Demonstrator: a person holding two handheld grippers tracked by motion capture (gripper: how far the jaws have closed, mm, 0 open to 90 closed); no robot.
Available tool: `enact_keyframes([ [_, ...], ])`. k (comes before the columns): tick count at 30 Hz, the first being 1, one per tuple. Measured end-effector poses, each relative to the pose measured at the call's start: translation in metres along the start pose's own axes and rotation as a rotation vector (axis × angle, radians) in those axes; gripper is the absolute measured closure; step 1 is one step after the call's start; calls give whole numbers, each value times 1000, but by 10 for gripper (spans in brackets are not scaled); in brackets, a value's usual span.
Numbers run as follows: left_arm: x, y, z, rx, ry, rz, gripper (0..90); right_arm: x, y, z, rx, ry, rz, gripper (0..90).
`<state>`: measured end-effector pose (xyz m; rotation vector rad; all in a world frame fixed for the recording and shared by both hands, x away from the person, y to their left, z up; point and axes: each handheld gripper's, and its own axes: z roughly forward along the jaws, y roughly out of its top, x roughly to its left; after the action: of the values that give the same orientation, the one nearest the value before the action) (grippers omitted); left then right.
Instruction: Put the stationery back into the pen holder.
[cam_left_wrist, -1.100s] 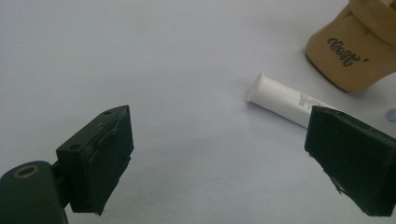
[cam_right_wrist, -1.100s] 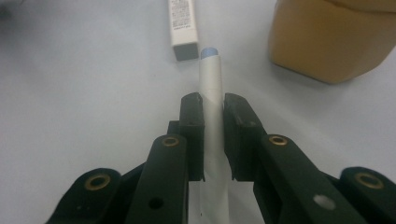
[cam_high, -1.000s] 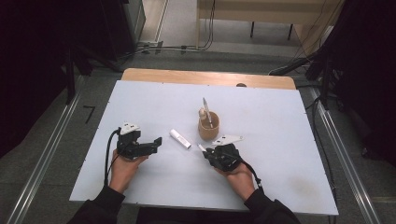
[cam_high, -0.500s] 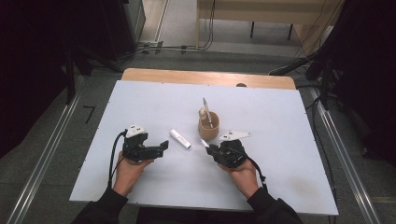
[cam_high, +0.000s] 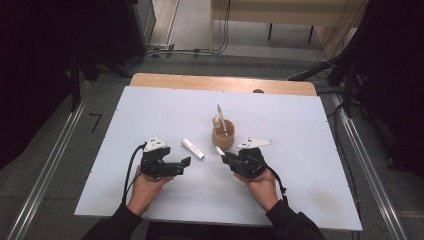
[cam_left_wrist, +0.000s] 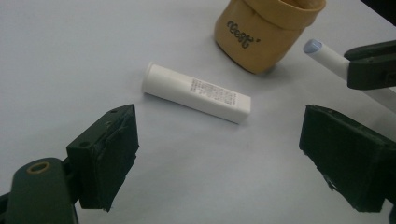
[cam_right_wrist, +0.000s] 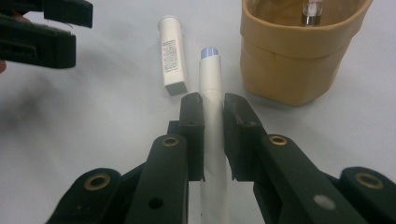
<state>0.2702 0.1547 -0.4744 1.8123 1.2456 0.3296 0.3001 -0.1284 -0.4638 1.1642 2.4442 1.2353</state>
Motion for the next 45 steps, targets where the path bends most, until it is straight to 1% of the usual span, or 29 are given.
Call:
enact_keyframes([
  [3, -6, -1, 4, 10, -21, 0, 121, -1, 0, 0, -6, 0, 1, 770],
  [6, -11, -2, 6, 20, -34, 12, 124, -1, 1, -1, -9, -1, 1, 770],
  [12, -19, -3, 10, 31, -50, 27, 128, -1, 2, -2, -11, -3, 0, 770],
  [20, -25, -3, 13, 38, -65, 36, 133, -1, 2, -2, -19, -2, 0, 769],
  [30, -41, -5, 21, 58, -98, 60, 139, -1, 3, -3, -33, 3, 3, 769],
  [34, -49, -6, 26, 73, -127, 57, 145, -1, 3, -3, -41, 6, 2, 770],
  [39, -56, -7, 31, 84, -142, 69, 145, 0, 3, -4, -64, 8, 0, 769],
  [44, -62, -7, 36, 89, -159, 62, 154, 0, 3, -3, -68, 13, 2, 769],
  [45, -63, -8, 37, 92, -162, 67, 154, 0, 3, -3, -68, 14, 1, 769],
])
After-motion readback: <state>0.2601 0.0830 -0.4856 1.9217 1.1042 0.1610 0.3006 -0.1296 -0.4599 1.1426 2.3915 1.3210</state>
